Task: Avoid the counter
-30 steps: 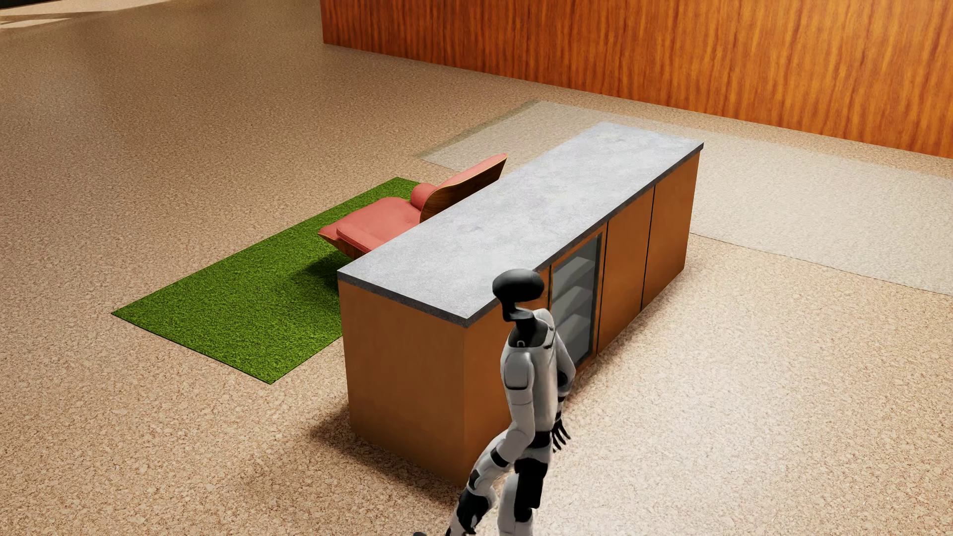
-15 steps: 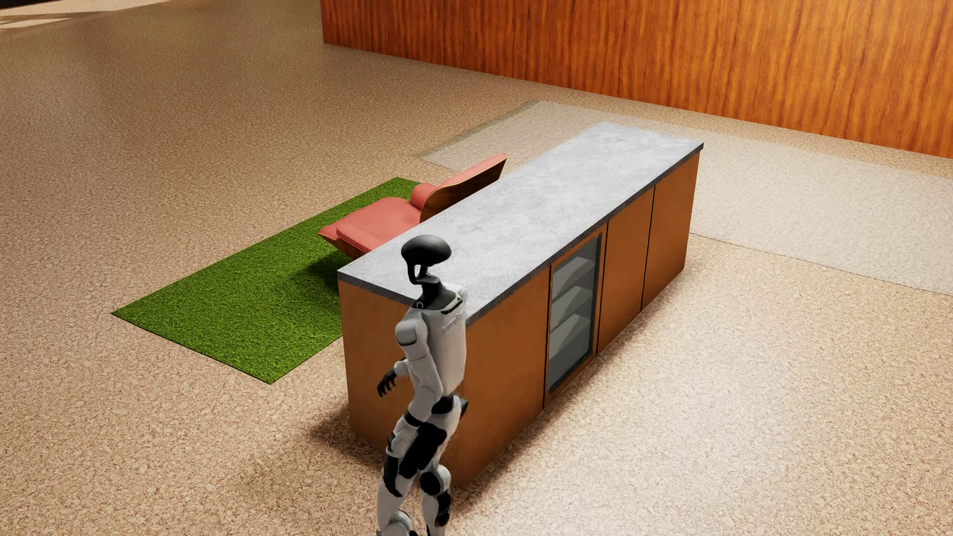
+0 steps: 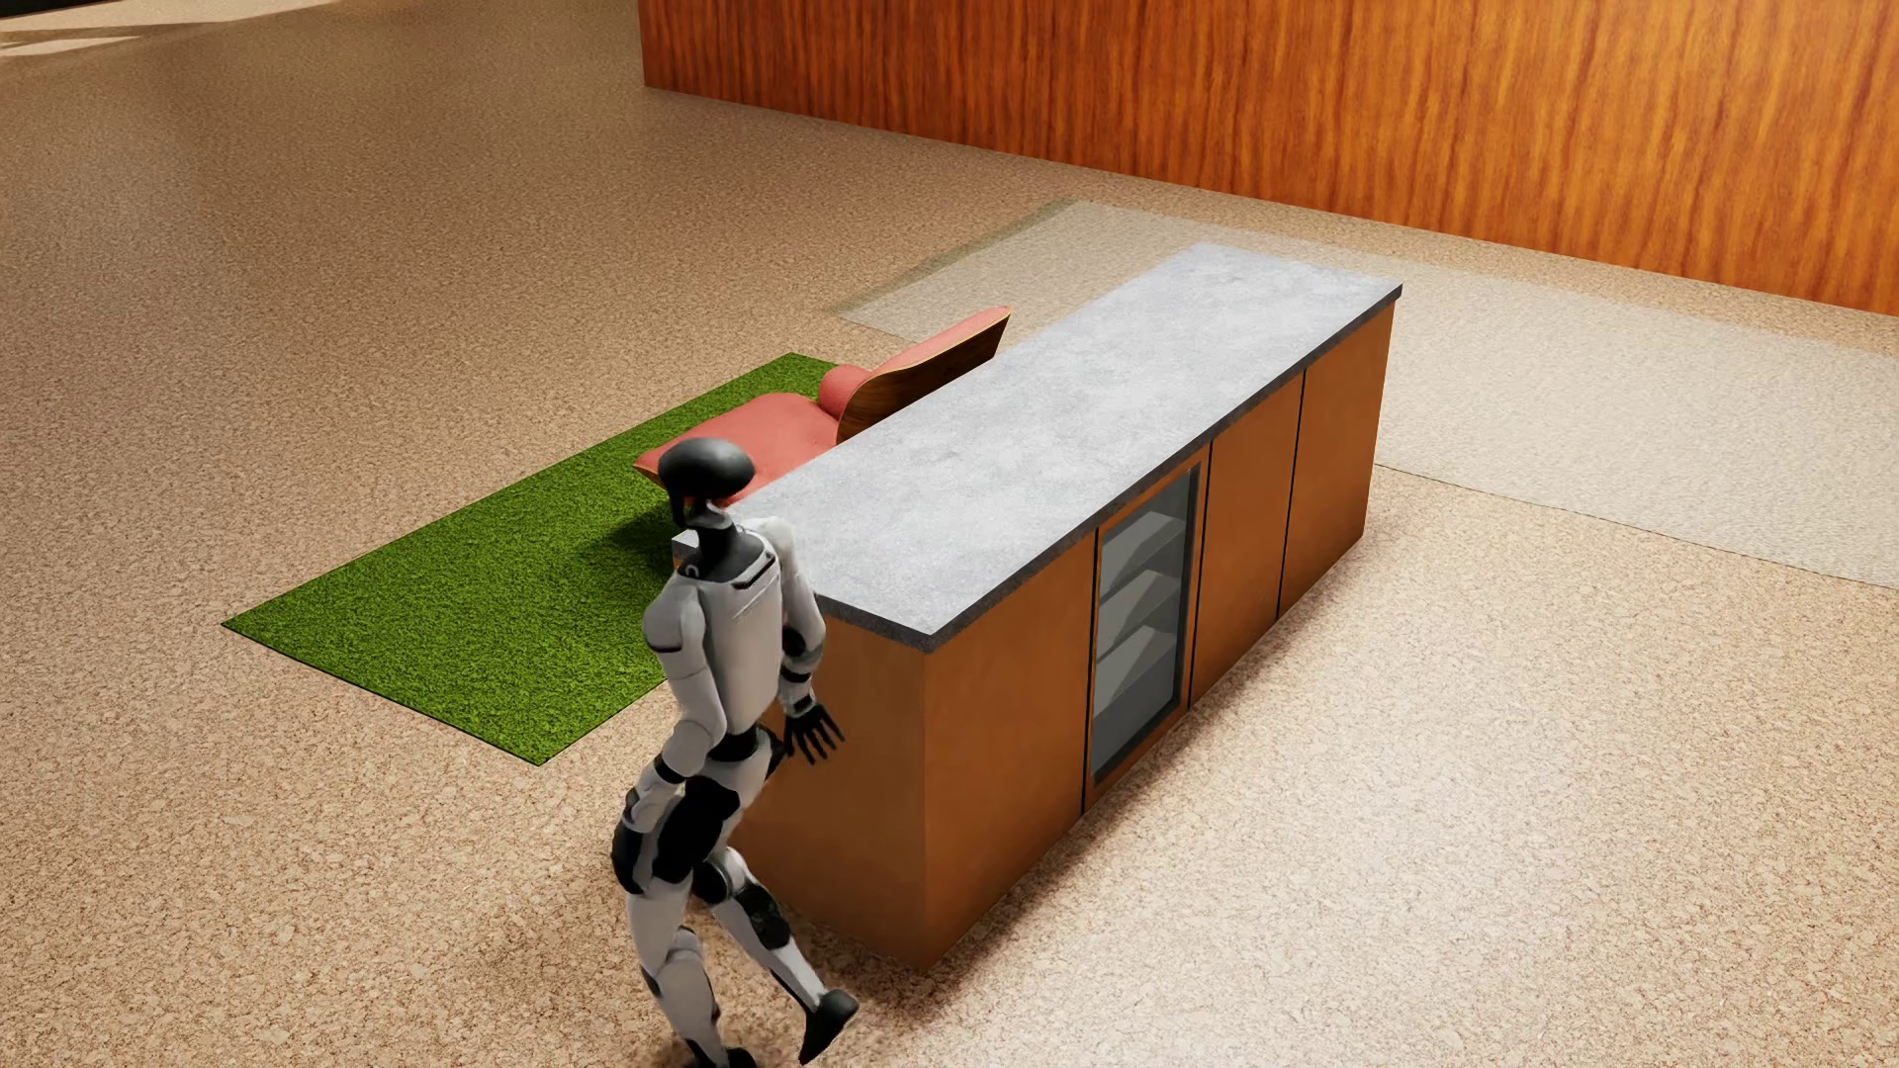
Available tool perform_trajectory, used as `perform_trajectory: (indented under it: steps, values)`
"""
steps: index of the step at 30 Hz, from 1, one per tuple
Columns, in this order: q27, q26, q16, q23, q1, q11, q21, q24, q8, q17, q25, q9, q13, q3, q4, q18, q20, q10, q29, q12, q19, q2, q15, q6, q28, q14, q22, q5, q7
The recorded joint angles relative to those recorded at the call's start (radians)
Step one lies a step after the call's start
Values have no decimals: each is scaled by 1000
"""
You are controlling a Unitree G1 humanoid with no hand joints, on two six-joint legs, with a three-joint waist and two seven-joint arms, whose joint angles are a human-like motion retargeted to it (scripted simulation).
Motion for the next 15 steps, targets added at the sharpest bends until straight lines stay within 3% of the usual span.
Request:
perform_trajectory:
  steps: [3,5,6,8,9,10,11,12,13,14,15]
  values:
    - [-130,-38,-5,30,45,143,101,-20,-91,15,-151,16,220,-25,-5,-82,10,-4,95,-37,-88,-182,-66,-63,28,-27,0,-304,-115]
    - [-188,-43,-7,8,50,5,63,-29,-160,77,-171,35,302,-63,2,-134,17,4,176,-44,-121,-261,-63,-93,41,-45,-25,-432,-220]
    - [-205,-49,-4,-9,53,-131,34,-35,-185,107,-168,43,316,-78,10,-161,15,-3,210,-44,-128,-294,-60,-101,42,-50,-37,-449,-268]
    - [-239,-50,7,-64,62,-527,-10,-42,-190,150,-167,59,313,-95,25,-214,9,-37,210,-47,-86,-320,-16,-103,35,-53,-41,-418,-342]
    - [-254,-43,16,-97,70,-781,-11,-38,-154,154,-190,65,298,-96,32,-241,0,-57,184,-48,-44,-307,28,-99,28,-56,-31,-381,-372]
    - [-254,-34,27,-136,85,-989,-18,-33,-82,154,-208,71,280,-97,35,-269,-9,-80,149,-48,-39,-302,27,-93,22,-60,-14,-358,-396]
    - [-252,-16,36,-193,102,-1113,-22,-25,-66,150,-220,77,267,-91,35,-296,-15,-98,117,-49,5,-311,-78,-88,23,-64,14,-366,-413]
    - [-256,0,47,-249,125,-1111,-29,-22,-119,142,-221,84,246,-82,41,-331,-11,-101,86,-38,97,-324,-159,-84,27,-75,37,-392,-415]
    - [-245,17,55,-296,155,-1035,-41,-27,-187,131,-211,90,211,-75,53,-352,8,-97,59,-18,-7,-327,-94,-79,34,-88,57,-418,-406]
    - [-240,36,73,-328,187,-968,-58,-37,-211,115,-191,96,163,-74,67,-354,37,-105,56,13,-78,-337,-24,-68,37,-83,66,-426,-399]
    - [-227,65,83,-355,216,-901,-84,-36,-177,108,-161,102,108,-79,90,-354,52,-90,47,44,-83,-348,95,-52,39,-65,77,-417,-395]
